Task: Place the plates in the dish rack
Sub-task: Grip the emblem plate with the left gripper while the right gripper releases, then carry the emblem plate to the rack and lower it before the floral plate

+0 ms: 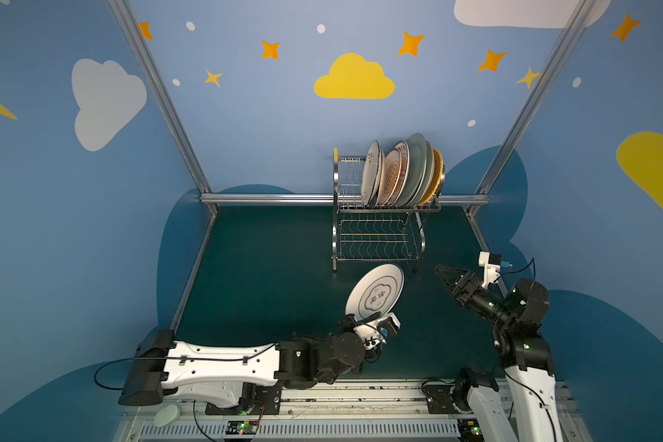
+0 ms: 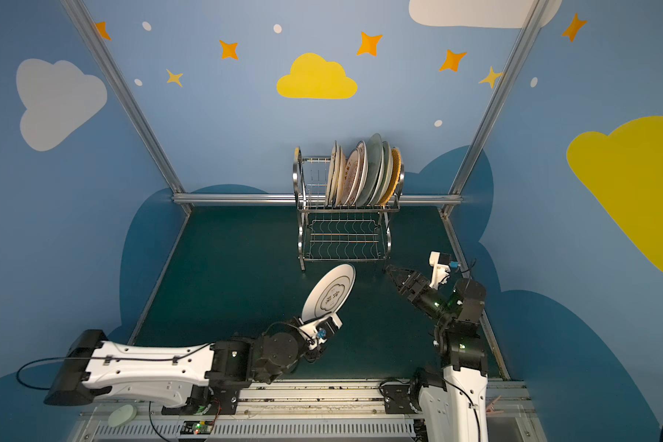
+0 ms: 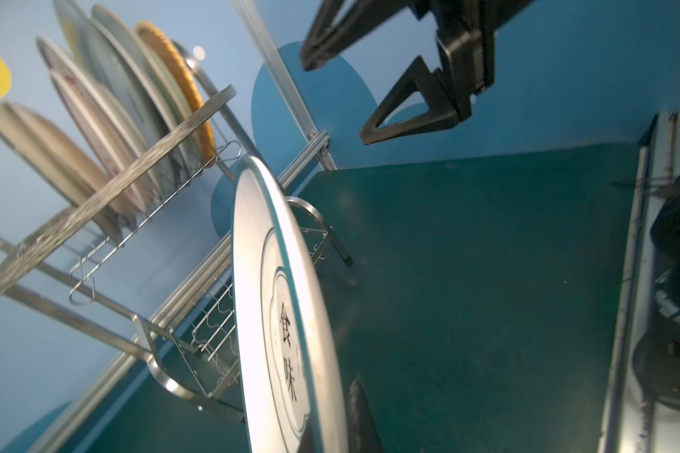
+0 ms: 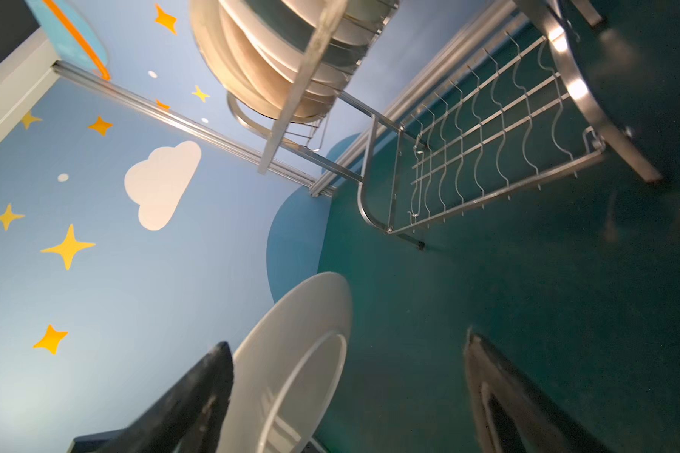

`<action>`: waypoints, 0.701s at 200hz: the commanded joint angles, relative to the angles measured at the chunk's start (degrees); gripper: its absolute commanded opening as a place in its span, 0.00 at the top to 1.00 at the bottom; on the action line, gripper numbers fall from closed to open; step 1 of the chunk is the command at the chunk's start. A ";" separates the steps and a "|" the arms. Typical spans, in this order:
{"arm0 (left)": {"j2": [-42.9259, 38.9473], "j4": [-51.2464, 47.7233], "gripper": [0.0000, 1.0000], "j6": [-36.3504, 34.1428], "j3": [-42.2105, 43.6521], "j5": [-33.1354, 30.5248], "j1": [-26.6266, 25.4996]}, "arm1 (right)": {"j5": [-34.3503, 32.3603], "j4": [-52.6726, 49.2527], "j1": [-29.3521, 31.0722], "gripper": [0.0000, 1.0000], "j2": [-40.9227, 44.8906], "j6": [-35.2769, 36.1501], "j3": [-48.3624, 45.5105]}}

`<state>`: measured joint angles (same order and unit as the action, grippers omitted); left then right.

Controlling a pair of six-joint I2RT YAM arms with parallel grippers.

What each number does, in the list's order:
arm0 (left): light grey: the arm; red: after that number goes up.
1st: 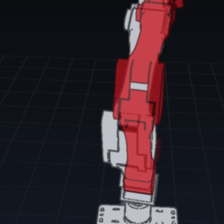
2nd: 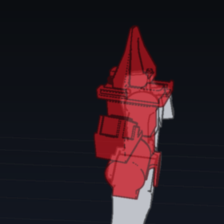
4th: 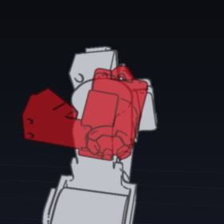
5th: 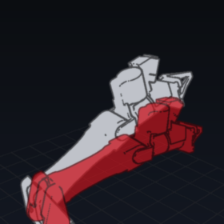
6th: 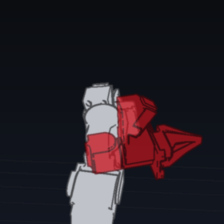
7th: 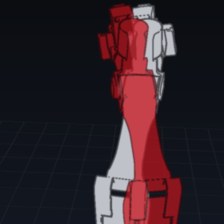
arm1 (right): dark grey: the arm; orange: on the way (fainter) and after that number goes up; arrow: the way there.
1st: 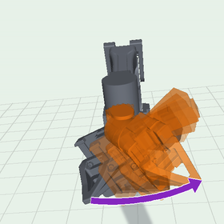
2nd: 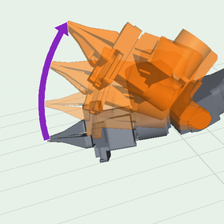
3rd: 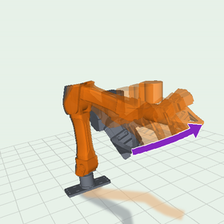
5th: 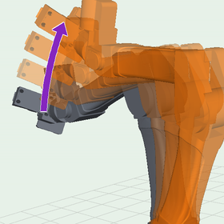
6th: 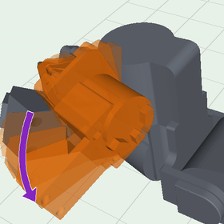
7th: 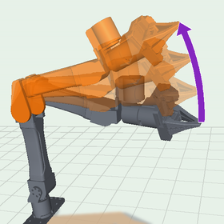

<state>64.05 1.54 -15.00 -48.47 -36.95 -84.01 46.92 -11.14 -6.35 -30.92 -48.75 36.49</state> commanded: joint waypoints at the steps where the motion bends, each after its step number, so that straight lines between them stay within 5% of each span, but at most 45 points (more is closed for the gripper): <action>1: -6.17 -9.05 0.96 13.71 -3.09 0.31 0.83 | -0.55 11.09 1.98 0.10 3.48 3.34 -1.80; 45: -12.07 -18.54 0.96 18.29 -13.37 2.76 4.47 | -2.35 13.20 5.81 0.10 11.62 10.52 -7.64; 75: -8.75 -23.92 0.96 18.62 -24.60 3.08 8.18 | -4.57 17.19 7.49 0.10 16.28 12.25 -12.91; 140: 4.39 -19.48 0.96 11.58 -44.92 8.81 18.43 | -8.49 16.35 10.56 0.10 28.03 13.66 -19.44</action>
<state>64.51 -21.89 -0.05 -88.27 -31.20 -68.93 40.86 2.83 3.16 -6.02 -36.51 18.76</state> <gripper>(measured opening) 0.072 0.899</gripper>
